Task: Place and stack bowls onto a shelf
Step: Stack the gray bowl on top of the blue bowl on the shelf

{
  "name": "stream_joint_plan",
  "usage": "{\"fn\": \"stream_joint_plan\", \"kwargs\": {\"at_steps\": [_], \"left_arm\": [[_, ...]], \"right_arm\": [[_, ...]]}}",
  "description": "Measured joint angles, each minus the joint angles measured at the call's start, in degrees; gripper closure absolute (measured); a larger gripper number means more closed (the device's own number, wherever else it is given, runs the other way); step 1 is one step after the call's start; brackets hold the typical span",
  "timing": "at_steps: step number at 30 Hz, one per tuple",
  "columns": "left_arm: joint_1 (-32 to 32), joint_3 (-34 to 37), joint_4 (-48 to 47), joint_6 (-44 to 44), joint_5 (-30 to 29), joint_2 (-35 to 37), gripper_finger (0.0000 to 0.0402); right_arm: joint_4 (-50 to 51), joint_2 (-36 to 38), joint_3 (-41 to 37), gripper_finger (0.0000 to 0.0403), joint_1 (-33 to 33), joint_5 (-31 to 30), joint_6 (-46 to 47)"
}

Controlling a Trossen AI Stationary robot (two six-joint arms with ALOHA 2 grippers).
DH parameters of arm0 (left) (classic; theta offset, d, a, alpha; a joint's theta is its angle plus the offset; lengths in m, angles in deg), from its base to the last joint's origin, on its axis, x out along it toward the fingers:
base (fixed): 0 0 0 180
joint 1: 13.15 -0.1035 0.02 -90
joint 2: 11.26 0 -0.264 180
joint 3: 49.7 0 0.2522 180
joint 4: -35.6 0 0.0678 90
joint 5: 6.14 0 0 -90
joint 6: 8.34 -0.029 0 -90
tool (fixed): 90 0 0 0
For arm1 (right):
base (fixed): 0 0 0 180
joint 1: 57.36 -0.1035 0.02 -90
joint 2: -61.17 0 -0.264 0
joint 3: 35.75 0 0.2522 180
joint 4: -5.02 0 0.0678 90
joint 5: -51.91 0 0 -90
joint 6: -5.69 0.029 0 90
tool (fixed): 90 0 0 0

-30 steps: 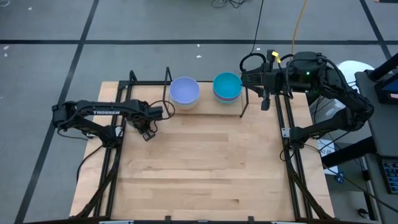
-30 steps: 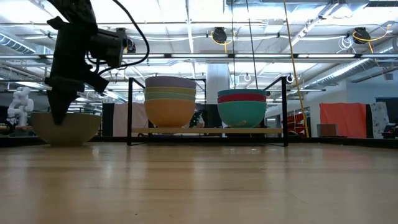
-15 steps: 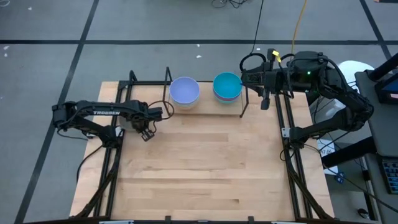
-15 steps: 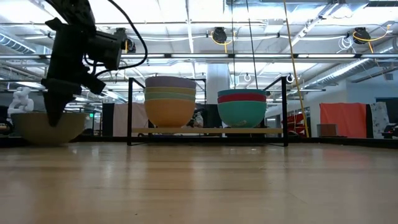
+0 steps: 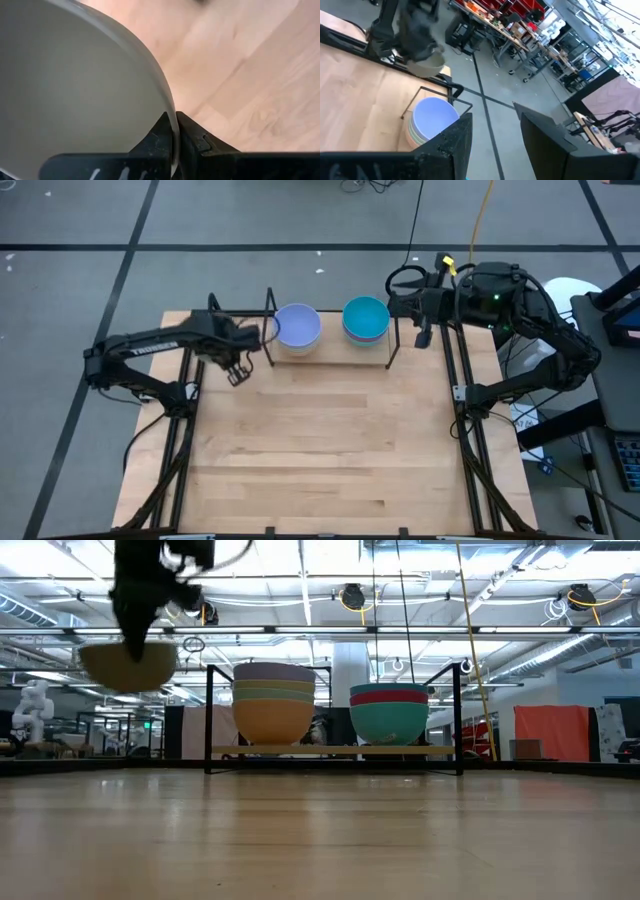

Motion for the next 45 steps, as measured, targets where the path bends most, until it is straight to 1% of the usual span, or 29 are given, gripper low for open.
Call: {"fn": "stream_joint_plan", "kwargs": {"at_steps": [4,7,9,12,15,19,21,29,36,39,43,45], "left_arm": [[0.0,-11.1,-3.4,-1.9,-3.7,0.0,0.0393],[0.0,-18.9,-3.0,-4.5,-5.0,0.1,0.0393],[0.0,-23.1,-1.1,-6.8,-5.0,0.1,0.0393],[0.6,-28.1,4.2,-12.3,-4.5,0.1,0.0393],[0.9,-31.3,10.3,-16.6,-1.4,-0.1,0.0393],[0.9,-32.3,18.9,-21.9,7.1,-0.9,0.0393],[0.9,-32.4,21.1,-24.9,11.0,-1.9,0.0393],[0.9,-32.3,21.3,-34.8,17.5,-11.4,0.0393],[1.2,-32.3,21.9,-42.3,28.3,-17.1,0.0393],[1.6,-32.3,22.2,-43.6,34.6,-17.6,0.0393],[3.5,-32.4,21.3,-44.6,39.6,-18.5,0.0393],[4.6,-32.2,20.4,-44.6,43.2,-18.9,0.0393]], "right_arm": [[0.6,0.0,0.0,0.0241,0.0,0.1,1.6],[1.1,0.0,0.0,0.0241,0.0,0.1,2.2],[1.5,0.0,0.0,0.0241,0.0,0.1,2.3],[1.7,0.0,0.0,0.0241,0.0,0.1,3.5],[1.7,0.0,0.0,0.0241,0.0,0.1,5.9],[1.7,0.0,0.0,0.0241,0.0,0.1,8.2],[1.7,0.0,0.0,0.0241,0.0,0.1,8.4],[1.9,0.0,0.0,0.0241,0.0,0.2,8.3],[7.7,-1.5,0.0,0.0241,0.0,0.6,8.3],[10.3,-3.0,0.0,0.0241,0.0,4.4,8.3],[11.7,-5.5,0.0,0.0241,0.0,10.7,8.2],[12.1,-6.8,0.0,0.0241,0.0,13.7,8.1]]}}
